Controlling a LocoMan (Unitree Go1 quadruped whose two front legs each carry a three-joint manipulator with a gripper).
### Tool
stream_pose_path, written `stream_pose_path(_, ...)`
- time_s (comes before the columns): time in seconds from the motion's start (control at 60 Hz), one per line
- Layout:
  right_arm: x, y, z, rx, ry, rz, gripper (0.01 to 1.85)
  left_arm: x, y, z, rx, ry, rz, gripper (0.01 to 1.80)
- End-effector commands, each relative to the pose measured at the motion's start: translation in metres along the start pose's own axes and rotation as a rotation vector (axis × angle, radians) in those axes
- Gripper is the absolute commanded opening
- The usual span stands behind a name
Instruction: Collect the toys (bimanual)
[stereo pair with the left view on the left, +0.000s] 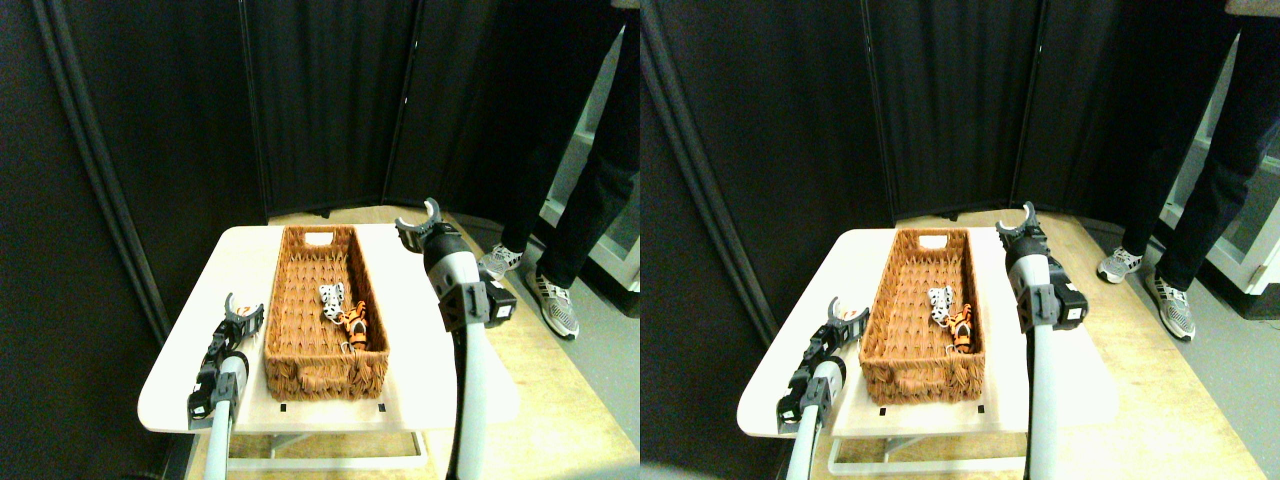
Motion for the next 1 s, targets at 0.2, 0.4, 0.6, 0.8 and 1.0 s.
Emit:
stream_pose_path(0.2, 0.003, -0.007, 0.0, 0.001, -0.042, 0.014, 0.47, 0.004, 0.006, -0.005, 0.005, -0.035, -0.017, 0.65)
stream_pose_path(0.4, 0.002, -0.008, -0.007, 0.004, -0.022, 0.022, 0.5, 0.005, 0.014, -0.004, -0.013, -0.07, -0.025, 0.31)
stream_pose_path(0.6, -0.002, -0.005, -0.011, 0.035, -0.026, 0.043, 0.42, 0.003, 0.016, -0.003, 0.013, -0.126, -0.021, 0.01)
stream_pose_path(0.8, -0.003, -0.006, -0.009, 0.012, -0.048, 0.037, 0.43, 0.0, 0.013, 0.0, 0.045, -0.128, -0.032, 0.01)
stream_pose_path(1.0, -0.005, -0.013, -0.009, -0.022, -0.083, 0.058, 0.12, -0.008, -0.003, 0.008, 0.07, -0.104, -0.052, 0.01)
